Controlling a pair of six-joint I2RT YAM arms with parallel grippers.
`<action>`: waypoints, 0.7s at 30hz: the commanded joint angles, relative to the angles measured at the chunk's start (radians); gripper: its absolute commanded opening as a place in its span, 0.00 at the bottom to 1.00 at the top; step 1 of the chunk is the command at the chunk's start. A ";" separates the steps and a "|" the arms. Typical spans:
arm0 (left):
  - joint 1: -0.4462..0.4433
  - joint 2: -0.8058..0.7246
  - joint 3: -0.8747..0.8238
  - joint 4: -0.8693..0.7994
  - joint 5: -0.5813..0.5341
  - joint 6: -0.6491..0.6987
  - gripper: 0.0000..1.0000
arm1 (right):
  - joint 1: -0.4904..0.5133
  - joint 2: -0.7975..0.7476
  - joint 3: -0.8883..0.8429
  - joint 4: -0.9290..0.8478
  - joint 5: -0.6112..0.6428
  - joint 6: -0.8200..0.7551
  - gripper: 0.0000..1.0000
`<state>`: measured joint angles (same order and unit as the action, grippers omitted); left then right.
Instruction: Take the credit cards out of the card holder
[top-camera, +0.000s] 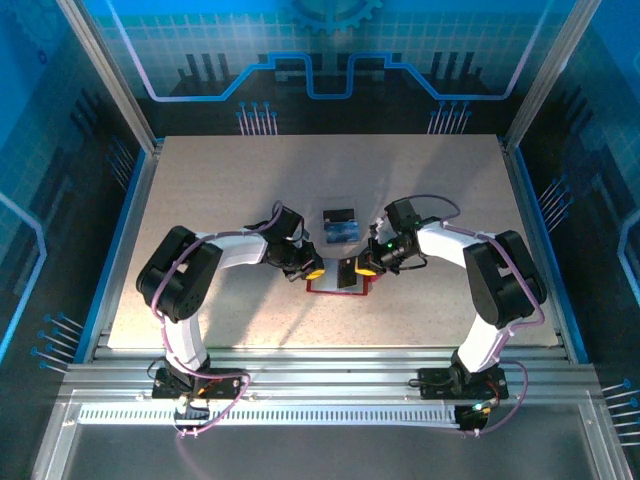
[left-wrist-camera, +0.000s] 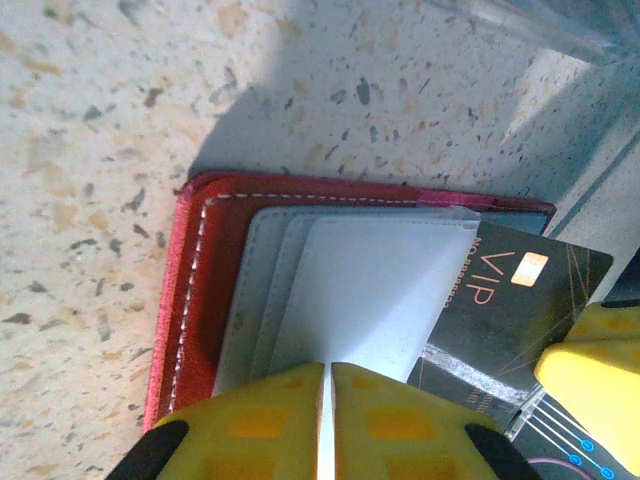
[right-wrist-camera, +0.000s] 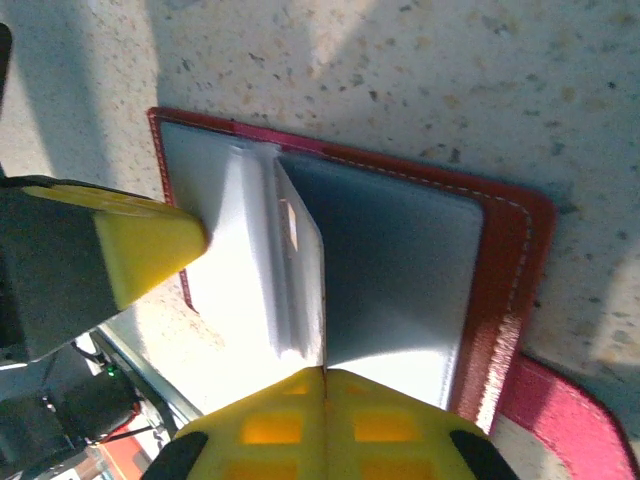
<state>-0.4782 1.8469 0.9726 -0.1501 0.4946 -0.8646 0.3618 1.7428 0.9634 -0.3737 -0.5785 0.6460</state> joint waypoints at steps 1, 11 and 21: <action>-0.003 0.010 -0.016 -0.054 -0.018 0.001 0.13 | 0.023 0.004 -0.012 0.059 -0.047 0.061 0.11; -0.003 0.008 -0.023 -0.049 -0.016 -0.001 0.13 | 0.048 0.009 -0.021 0.078 -0.031 0.085 0.11; -0.003 -0.021 -0.025 -0.046 -0.027 -0.008 0.13 | 0.045 -0.042 -0.007 0.036 -0.015 0.056 0.03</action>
<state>-0.4782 1.8446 0.9722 -0.1509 0.4938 -0.8650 0.3992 1.7405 0.9546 -0.3069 -0.5976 0.7208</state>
